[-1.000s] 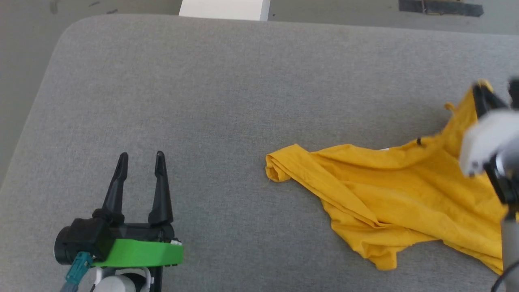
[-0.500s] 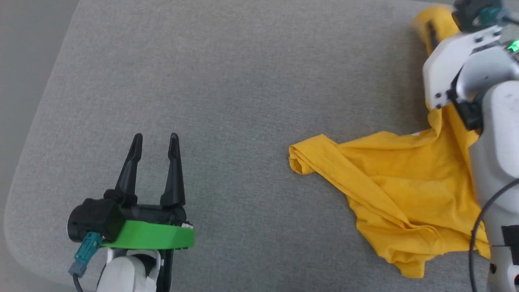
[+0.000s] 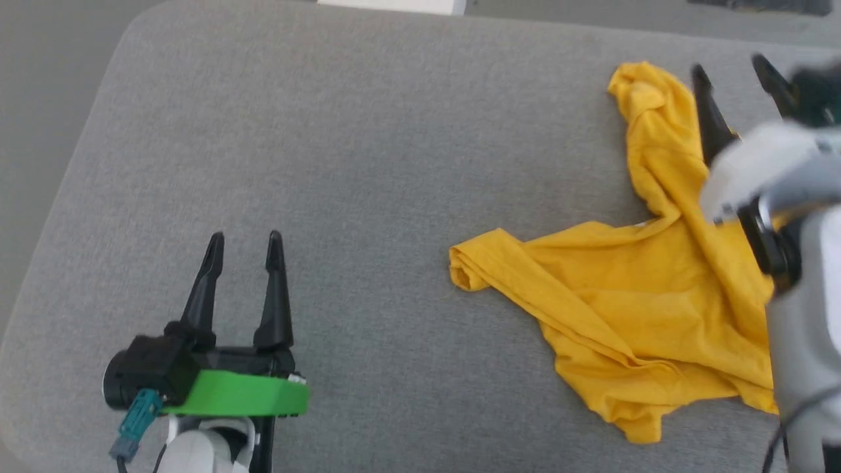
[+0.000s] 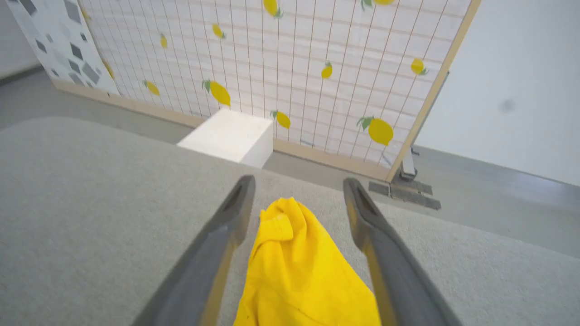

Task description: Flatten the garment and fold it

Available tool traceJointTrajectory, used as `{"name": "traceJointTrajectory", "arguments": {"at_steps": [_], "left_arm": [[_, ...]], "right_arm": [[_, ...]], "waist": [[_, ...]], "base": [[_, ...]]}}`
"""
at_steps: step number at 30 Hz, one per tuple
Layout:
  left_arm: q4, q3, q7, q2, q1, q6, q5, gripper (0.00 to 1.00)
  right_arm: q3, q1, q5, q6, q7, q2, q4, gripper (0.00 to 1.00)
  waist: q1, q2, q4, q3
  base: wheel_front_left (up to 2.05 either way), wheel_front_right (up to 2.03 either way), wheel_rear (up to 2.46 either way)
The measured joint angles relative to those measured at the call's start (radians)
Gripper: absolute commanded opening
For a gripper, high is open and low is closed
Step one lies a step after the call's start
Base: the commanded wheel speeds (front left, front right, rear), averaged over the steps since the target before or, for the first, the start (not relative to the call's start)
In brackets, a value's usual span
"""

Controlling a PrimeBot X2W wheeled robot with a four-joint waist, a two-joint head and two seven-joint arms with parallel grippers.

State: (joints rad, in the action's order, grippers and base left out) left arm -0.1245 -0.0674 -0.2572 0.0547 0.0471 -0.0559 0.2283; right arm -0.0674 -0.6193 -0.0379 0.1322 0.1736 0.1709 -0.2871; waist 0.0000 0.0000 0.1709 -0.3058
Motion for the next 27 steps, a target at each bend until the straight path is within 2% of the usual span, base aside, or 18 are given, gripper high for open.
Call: {"name": "traceJointTrajectory", "arguments": {"at_steps": [7, 10, 12, 16, 21, 24, 27], "left_arm": [[-0.013, 0.012, 0.000, 0.000, -0.050, 0.000, -0.009, 1.00], [-0.016, 0.015, 0.000, 0.000, -0.059, 0.000, -0.008, 1.00], [-0.020, 0.014, 0.000, 0.000, -0.063, 0.004, -0.007, 1.00], [-0.021, -0.003, 0.000, 0.004, -0.072, 0.004, -0.014, 1.00], [-0.037, -0.143, 0.072, 0.063, -0.033, -0.040, -0.102, 1.00], [-0.030, -0.277, 0.188, 0.098, 0.051, -0.066, -0.118, 1.00], [-0.002, -0.420, 0.284, 0.141, 0.138, -0.068, -0.106, 1.00]], "right_arm": [[-0.186, 0.388, 0.004, 0.000, -0.064, -0.106, 0.374, 1.00], [-0.253, 0.536, -0.018, 0.000, -0.087, -0.119, 0.493, 1.00], [-0.291, 0.610, -0.091, 0.000, -0.102, -0.119, 0.522, 1.00], [-0.321, 0.697, -0.166, 0.000, -0.142, -0.120, 0.534, 1.00], [-0.332, 0.704, -0.160, 0.000, -0.156, -0.120, 0.544, 1.00], [-0.341, 0.692, -0.156, 0.000, -0.156, -0.120, 0.548, 1.00], [-0.343, 0.676, -0.156, 0.000, -0.156, -0.120, 0.547, 1.00]], "waist": [[0.0000, 0.0000, -0.054, 0.054], [0.0000, 0.0000, -0.074, 0.068], [0.0000, 0.0000, -0.084, 0.073], [0.0000, 0.0000, -0.106, 0.078], [0.0000, 0.0000, -0.119, 0.077], [0.0000, 0.0000, -0.114, 0.074], [0.0000, 0.0000, -0.109, 0.074]], "base": [[0.00, 0.00, 0.00], [0.00, 0.00, 0.00], [0.00, 0.00, 0.00], [0.00, 0.00, 0.00], [0.00, 0.00, 0.00], [0.00, 0.00, 0.00], [0.00, 0.00, 0.00]]}}
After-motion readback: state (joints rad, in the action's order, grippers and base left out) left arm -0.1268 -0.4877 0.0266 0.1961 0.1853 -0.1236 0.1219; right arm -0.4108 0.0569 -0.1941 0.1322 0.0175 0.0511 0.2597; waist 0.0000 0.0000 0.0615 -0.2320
